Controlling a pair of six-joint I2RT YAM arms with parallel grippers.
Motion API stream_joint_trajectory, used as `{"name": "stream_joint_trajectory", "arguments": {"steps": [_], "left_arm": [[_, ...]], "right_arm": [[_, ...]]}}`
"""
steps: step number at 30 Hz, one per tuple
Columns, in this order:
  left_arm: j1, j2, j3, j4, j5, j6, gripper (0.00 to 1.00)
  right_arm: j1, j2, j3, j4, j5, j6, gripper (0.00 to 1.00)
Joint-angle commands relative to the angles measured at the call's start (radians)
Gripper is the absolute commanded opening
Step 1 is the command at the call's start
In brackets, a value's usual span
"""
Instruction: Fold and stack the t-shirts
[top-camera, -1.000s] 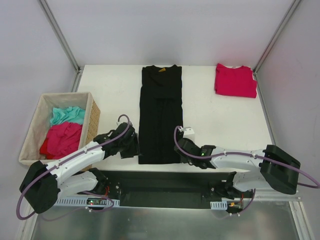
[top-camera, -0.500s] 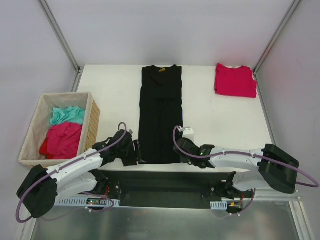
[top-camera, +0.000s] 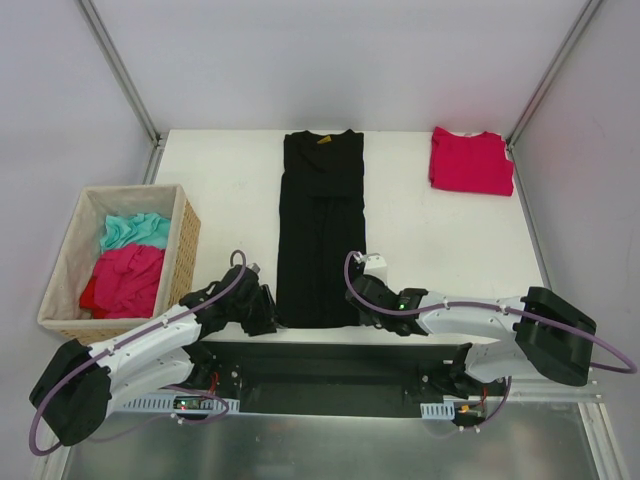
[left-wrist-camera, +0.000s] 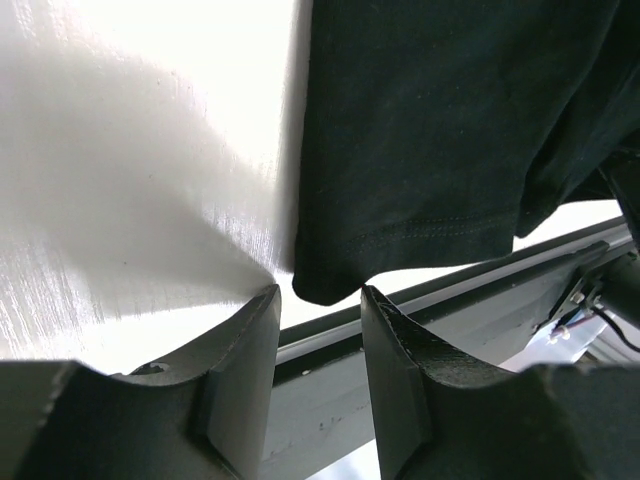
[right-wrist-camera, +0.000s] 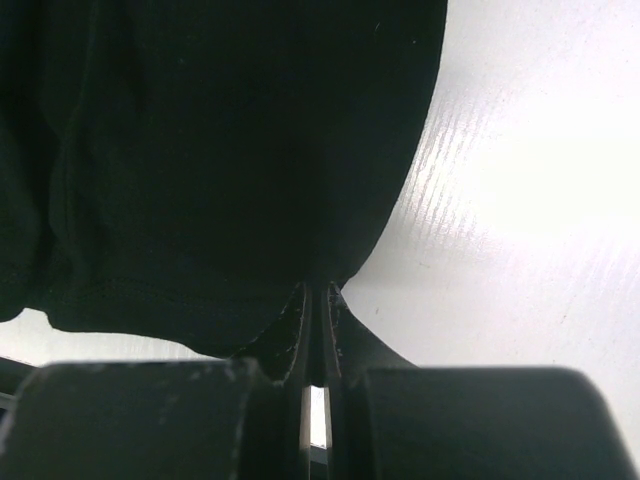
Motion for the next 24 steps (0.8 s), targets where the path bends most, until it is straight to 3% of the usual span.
{"name": "stream_joint_trajectory", "arguments": {"steps": [1,16,24], "left_arm": [[0.019,0.011,-0.024,0.003,-0.02,-0.01,0.38],[0.051,0.08,-0.017,0.052,-0.068,0.022,0.38],[0.057,0.1,-0.046,0.083,-0.065,0.003,0.27]], "right_arm": [[0.001,-0.004,0.032,-0.014,0.017,-0.003,0.01],[0.004,-0.021,0.022,-0.014,0.029,-0.006,0.01],[0.006,-0.03,0.013,-0.014,0.032,0.0,0.01]]}}
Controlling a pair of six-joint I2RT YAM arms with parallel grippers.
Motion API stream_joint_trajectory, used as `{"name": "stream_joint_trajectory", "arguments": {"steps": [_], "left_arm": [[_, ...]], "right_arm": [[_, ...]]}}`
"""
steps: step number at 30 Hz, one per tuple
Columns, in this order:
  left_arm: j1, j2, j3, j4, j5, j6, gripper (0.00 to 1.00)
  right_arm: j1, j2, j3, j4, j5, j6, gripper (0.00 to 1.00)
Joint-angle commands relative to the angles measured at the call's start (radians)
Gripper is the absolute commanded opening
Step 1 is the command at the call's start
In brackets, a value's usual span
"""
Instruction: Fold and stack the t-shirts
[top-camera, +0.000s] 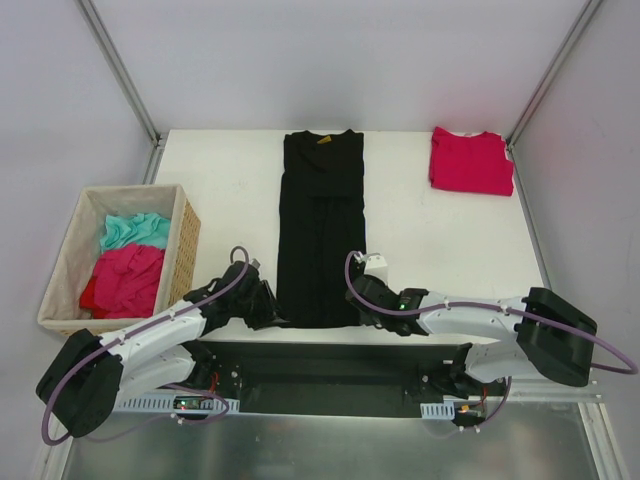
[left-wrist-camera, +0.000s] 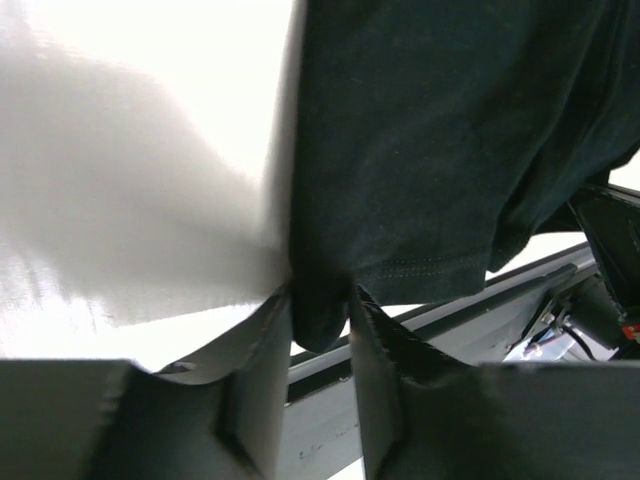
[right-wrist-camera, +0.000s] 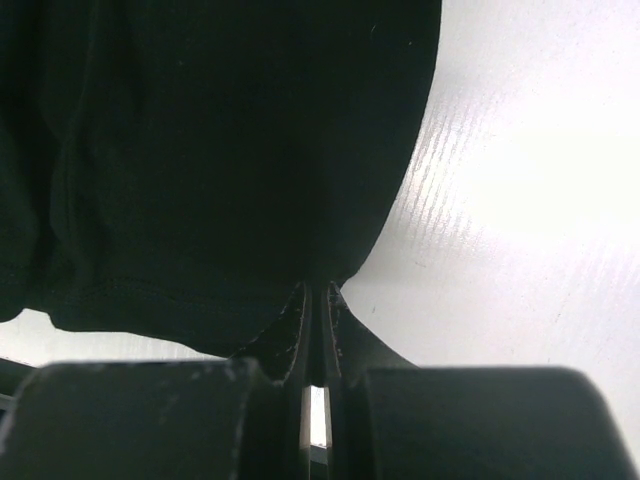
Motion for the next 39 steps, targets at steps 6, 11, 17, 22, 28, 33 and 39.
{"name": "stream_joint_trajectory", "arguments": {"steps": [6,11,17,22,28,33,39], "left_arm": [[0.016,-0.005,-0.061,-0.03,-0.052,-0.005,0.11],[0.018,-0.019,-0.069,-0.03,-0.045,-0.011,0.0],[0.018,-0.025,-0.015,-0.071,-0.045,0.023,0.0],[0.021,-0.002,0.132,-0.143,-0.081,0.104,0.0],[0.056,0.061,0.321,-0.202,-0.096,0.195,0.0],[0.091,0.141,0.457,-0.213,-0.07,0.251,0.0],[0.151,0.242,0.591,-0.226,-0.042,0.308,0.0]], "right_arm": [[0.004,-0.01,0.022,-0.012,0.02,-0.001,0.01],[0.004,-0.005,0.026,-0.013,0.019,-0.006,0.01],[0.012,-0.019,0.058,-0.051,0.045,-0.03,0.01],[0.019,-0.033,0.117,-0.087,0.092,-0.072,0.01],[0.004,-0.063,0.196,-0.128,0.134,-0.159,0.01],[-0.04,-0.065,0.258,-0.139,0.135,-0.213,0.01],[-0.146,-0.027,0.354,-0.14,0.094,-0.29,0.01]]}}
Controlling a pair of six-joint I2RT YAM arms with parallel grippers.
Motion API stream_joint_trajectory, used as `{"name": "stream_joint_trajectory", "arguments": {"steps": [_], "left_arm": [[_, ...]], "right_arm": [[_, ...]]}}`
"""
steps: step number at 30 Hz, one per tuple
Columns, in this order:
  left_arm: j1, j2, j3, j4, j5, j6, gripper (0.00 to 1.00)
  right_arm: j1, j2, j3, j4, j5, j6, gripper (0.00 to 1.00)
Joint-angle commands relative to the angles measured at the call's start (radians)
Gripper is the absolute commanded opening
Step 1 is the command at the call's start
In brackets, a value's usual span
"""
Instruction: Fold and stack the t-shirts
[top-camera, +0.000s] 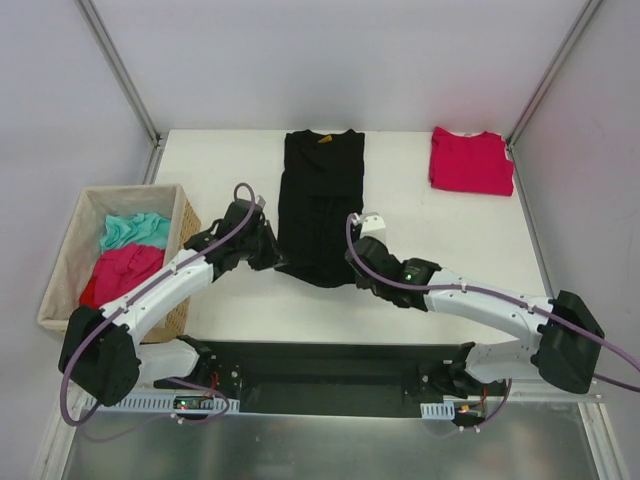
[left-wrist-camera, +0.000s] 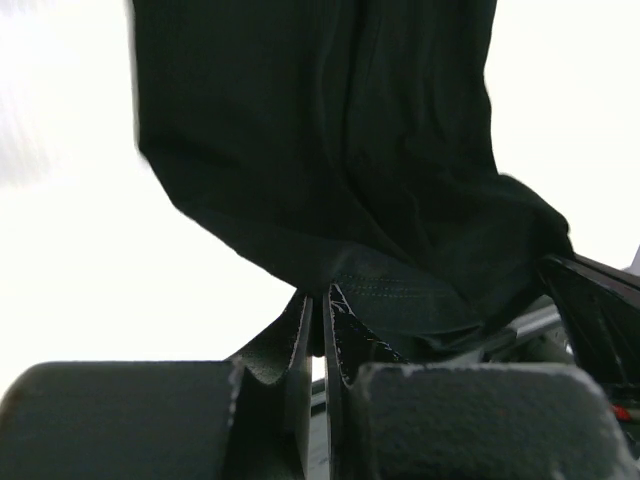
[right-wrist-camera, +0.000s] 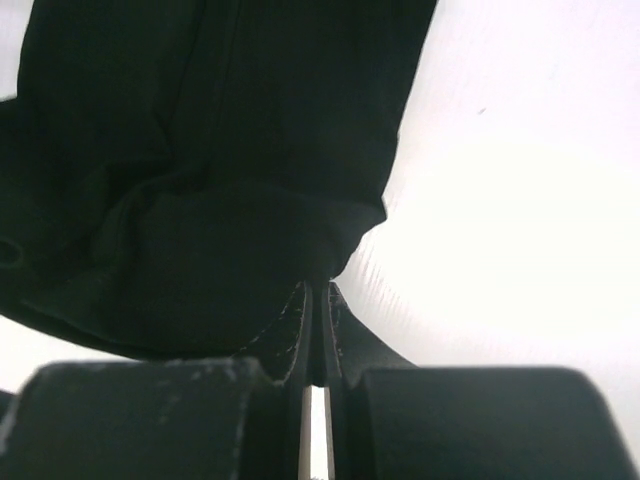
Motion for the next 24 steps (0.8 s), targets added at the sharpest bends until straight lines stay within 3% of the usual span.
{"name": "stream_joint_trajectory", "arguments": {"steps": [1,8,24], "left_arm": [[0.052,0.06,0.107,-0.024,0.03,0.078,0.0],[0.13,0.175,0.246,-0.033,0.082,0.134,0.0],[0.23,0.378,0.443,-0.035,0.137,0.188,0.0]], "right_arm": [[-0.083,0.02,0.104,-0.015,-0.011,-0.089,0.01],[-0.213,0.113,0.222,-0.013,-0.101,-0.146,0.01],[-0.342,0.327,0.396,0.007,-0.219,-0.161,0.01]]}}
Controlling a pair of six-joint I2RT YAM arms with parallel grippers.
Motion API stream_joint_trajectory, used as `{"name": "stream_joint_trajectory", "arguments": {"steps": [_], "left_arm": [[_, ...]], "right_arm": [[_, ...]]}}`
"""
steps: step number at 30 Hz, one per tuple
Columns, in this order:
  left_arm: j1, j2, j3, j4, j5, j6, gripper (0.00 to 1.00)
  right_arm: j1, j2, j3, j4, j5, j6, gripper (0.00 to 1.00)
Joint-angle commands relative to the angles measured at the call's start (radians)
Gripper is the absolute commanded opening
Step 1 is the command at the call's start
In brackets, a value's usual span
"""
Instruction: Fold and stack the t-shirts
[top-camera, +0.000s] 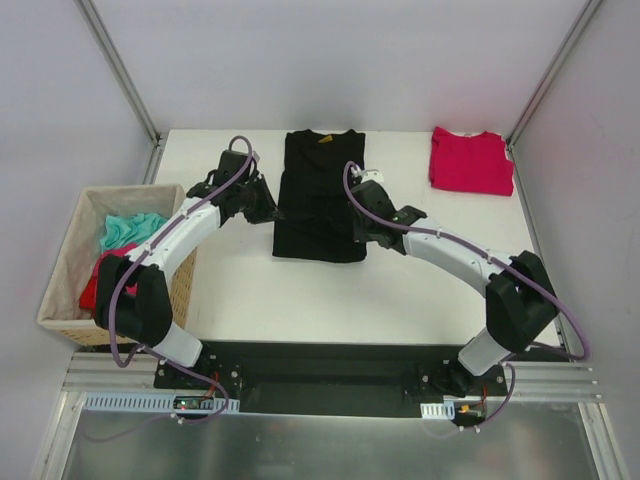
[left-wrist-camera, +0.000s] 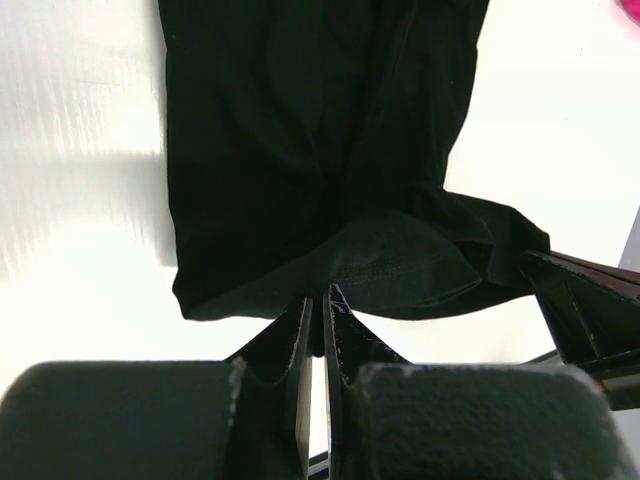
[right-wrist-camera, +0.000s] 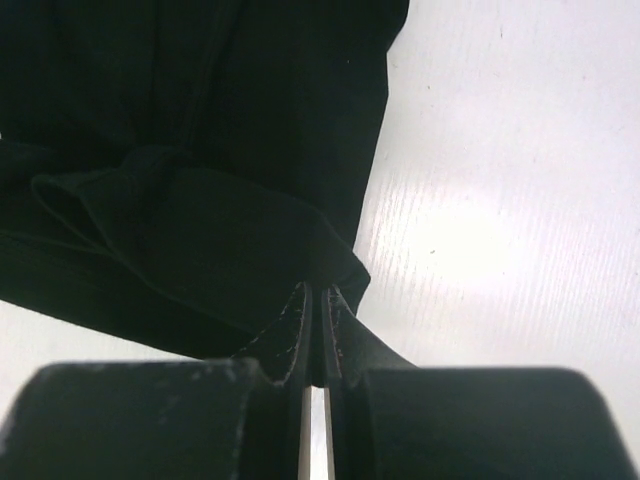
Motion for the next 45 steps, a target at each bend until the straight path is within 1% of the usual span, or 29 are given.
{"name": "stream_joint_trajectory", "arguments": {"steps": [1,7,11,23,36,45], "left_arm": [[0.02,0.052,0.068,-0.006,0.034,0.041,0.0],[0.026,0.13,0.123,-0.006,0.048,0.047,0.0],[0.03,0.183,0.197,-0.008,0.057,0.059,0.0],[0.053,0.342,0.37,-0.035,0.046,0.092,0.0],[0.071,0.48,0.419,-0.043,0.032,0.09,0.0],[0.092,0.575,0.514,-0.073,0.026,0.096,0.0]], "right_arm": [[-0.029,0.039,0.092,0.013,-0.038,-0.022,0.01],[-0.081,0.087,0.164,-0.003,-0.059,-0.039,0.01],[-0.112,0.135,0.23,-0.014,-0.07,-0.053,0.01],[-0.172,0.237,0.342,-0.043,-0.096,-0.081,0.01],[-0.189,0.379,0.412,-0.051,-0.131,-0.068,0.01],[-0.206,0.457,0.501,-0.083,-0.142,-0.079,0.01]]}}
